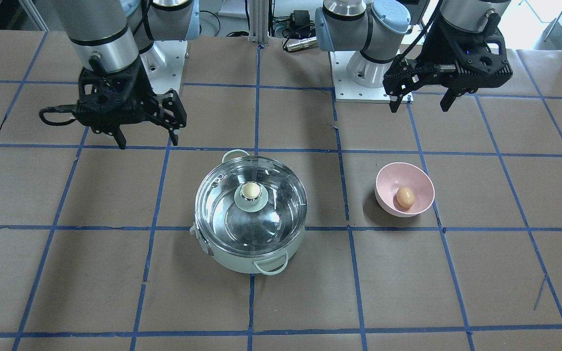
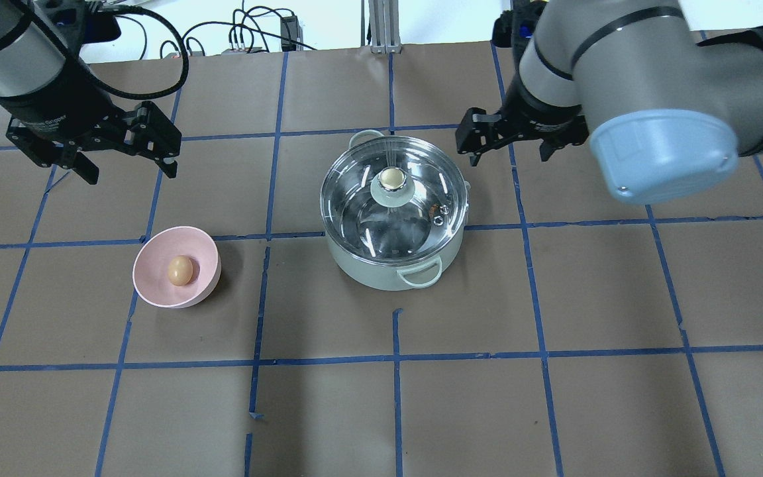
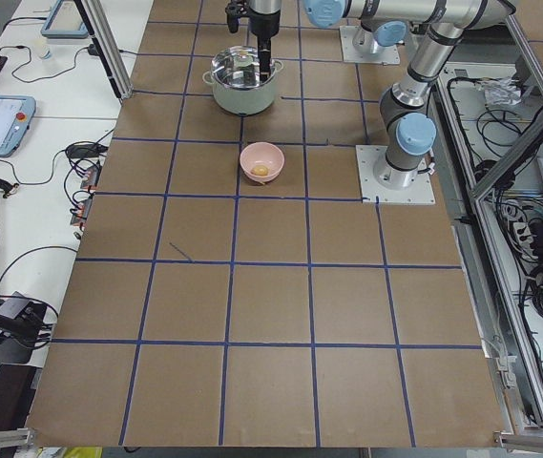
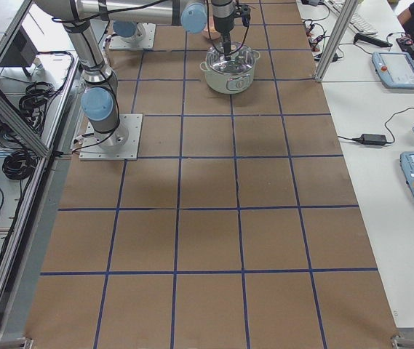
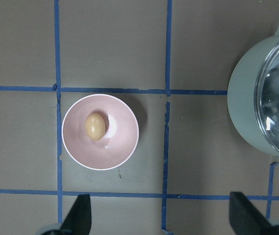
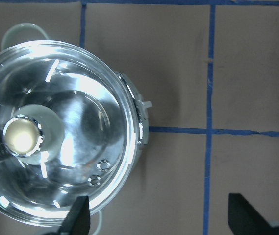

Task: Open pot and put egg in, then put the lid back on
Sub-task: 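Lower the right gripper onto the lid knob while the left gripper nears the bowl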

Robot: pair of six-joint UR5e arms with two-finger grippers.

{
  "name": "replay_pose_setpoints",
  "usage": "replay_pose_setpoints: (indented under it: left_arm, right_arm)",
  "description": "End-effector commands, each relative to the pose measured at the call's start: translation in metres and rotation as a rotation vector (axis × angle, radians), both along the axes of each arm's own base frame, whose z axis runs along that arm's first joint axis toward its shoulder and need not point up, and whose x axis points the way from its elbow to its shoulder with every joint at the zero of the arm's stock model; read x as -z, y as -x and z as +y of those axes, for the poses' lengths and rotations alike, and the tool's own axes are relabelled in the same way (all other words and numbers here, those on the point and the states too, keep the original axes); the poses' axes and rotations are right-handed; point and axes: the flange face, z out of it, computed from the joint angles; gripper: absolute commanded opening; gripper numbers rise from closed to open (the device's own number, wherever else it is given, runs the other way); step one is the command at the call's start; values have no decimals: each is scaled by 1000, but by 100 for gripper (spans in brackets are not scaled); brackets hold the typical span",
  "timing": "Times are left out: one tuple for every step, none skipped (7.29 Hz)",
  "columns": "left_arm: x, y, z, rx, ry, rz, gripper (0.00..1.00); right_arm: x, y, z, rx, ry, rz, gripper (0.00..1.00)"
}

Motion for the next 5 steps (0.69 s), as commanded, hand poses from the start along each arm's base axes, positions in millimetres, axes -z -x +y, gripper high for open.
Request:
replay_pose_setpoints:
  left_arm:
    - [15,3,-1,-11,-35,2,100]
    - [19,-3,-1,-14,-42,11,100]
    - [31,-15,-7,-25,-60,14,100]
    - [47,-41,-19,-73,-58,18,100]
    - [73,-59,-27,-106,-69,23,100]
  right_arm:
    - [28,-64,-13,57,-7,-27,100]
    - [38,-79,-13,90,-18,-34,100]
    - [48,-92,-10,137,-39,-38,100]
    - [59,-103,-15,135,-21,-41,100]
    - [64,-117,-15,145,-13,-52,100]
